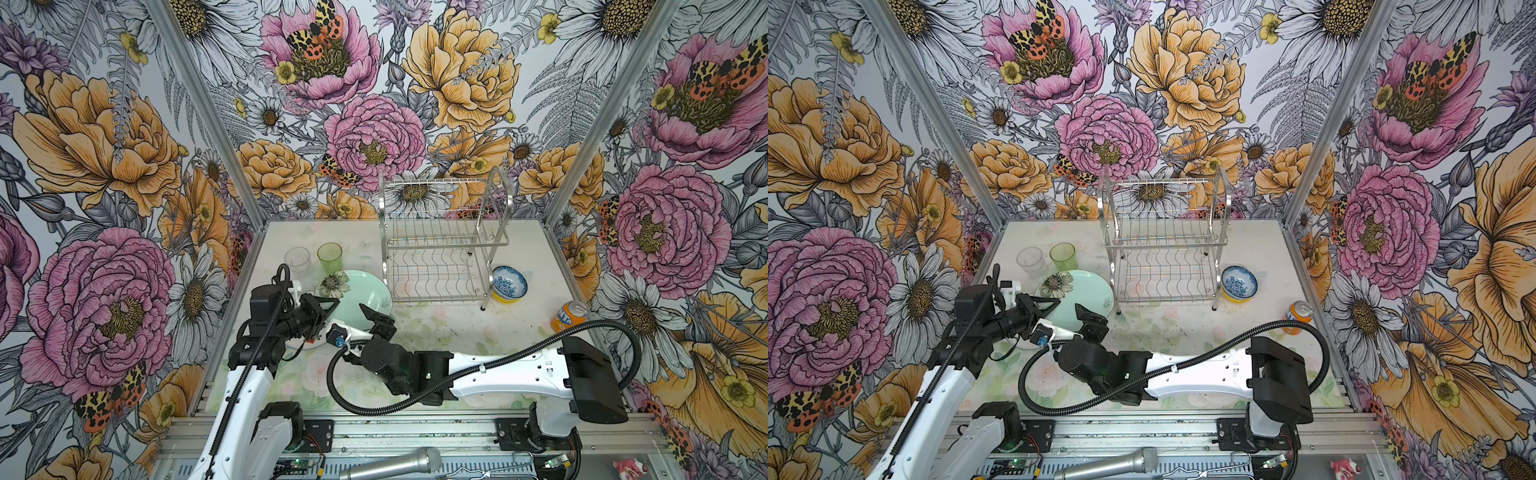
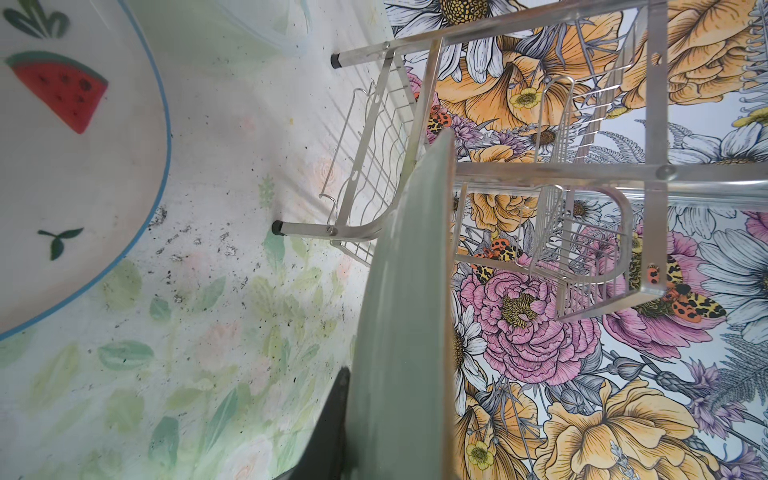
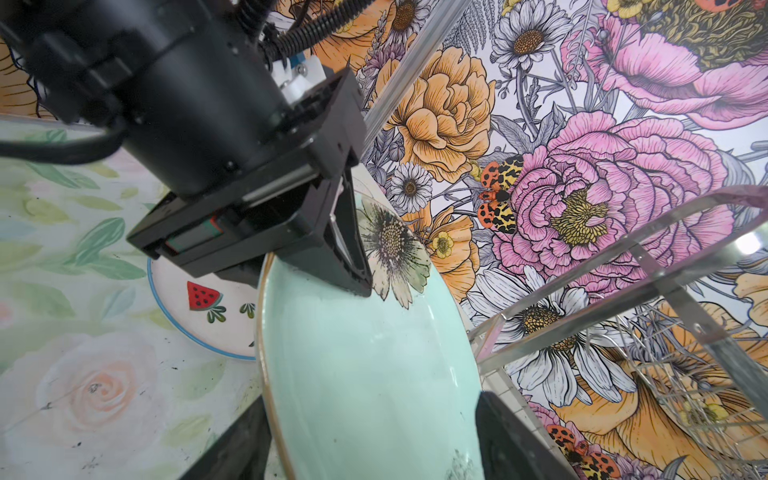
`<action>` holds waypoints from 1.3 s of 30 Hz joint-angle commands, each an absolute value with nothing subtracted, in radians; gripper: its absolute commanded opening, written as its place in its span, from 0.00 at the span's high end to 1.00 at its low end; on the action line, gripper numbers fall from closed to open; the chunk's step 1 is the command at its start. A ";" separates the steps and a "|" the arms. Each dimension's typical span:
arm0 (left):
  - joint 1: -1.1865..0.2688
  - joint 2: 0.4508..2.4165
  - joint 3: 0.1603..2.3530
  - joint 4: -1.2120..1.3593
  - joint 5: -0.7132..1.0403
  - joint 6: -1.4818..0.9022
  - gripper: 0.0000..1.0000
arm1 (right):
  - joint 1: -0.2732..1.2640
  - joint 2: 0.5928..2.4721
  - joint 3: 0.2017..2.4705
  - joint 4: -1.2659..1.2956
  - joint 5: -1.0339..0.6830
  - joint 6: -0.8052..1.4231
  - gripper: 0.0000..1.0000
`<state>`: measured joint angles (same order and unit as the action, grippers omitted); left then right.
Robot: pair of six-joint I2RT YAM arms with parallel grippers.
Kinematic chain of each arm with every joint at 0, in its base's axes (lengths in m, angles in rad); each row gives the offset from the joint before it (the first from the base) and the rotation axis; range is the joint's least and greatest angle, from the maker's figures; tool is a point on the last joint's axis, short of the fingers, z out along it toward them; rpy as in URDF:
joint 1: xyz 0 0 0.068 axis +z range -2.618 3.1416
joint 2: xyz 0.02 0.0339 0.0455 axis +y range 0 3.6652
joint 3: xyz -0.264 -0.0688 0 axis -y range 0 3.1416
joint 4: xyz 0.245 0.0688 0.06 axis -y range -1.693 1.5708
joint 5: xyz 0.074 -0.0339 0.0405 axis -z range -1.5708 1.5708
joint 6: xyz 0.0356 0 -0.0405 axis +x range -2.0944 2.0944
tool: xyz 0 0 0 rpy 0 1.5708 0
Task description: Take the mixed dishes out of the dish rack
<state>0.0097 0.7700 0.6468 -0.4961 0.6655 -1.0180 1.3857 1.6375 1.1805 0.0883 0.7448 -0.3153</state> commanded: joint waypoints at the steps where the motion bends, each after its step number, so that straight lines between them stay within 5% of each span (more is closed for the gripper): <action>1: 0.021 0.759 0.658 -0.400 0.687 -1.003 1.00 | 1.371 1.579 1.163 0.107 0.744 -0.274 0.19; 14: 0.029 0.760 0.631 -0.400 0.628 -0.965 1.00 | 1.294 1.385 1.027 0.115 0.701 -0.140 0.08; 39: 0.290 0.743 0.509 -0.466 0.404 -0.755 1.00 | 1.033 0.479 0.531 0.036 0.836 0.025 0.05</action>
<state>0.2794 0.7357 0.5091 -0.5777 0.3904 -0.7734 1.0389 0.5213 0.5411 0.0696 0.8024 0.0040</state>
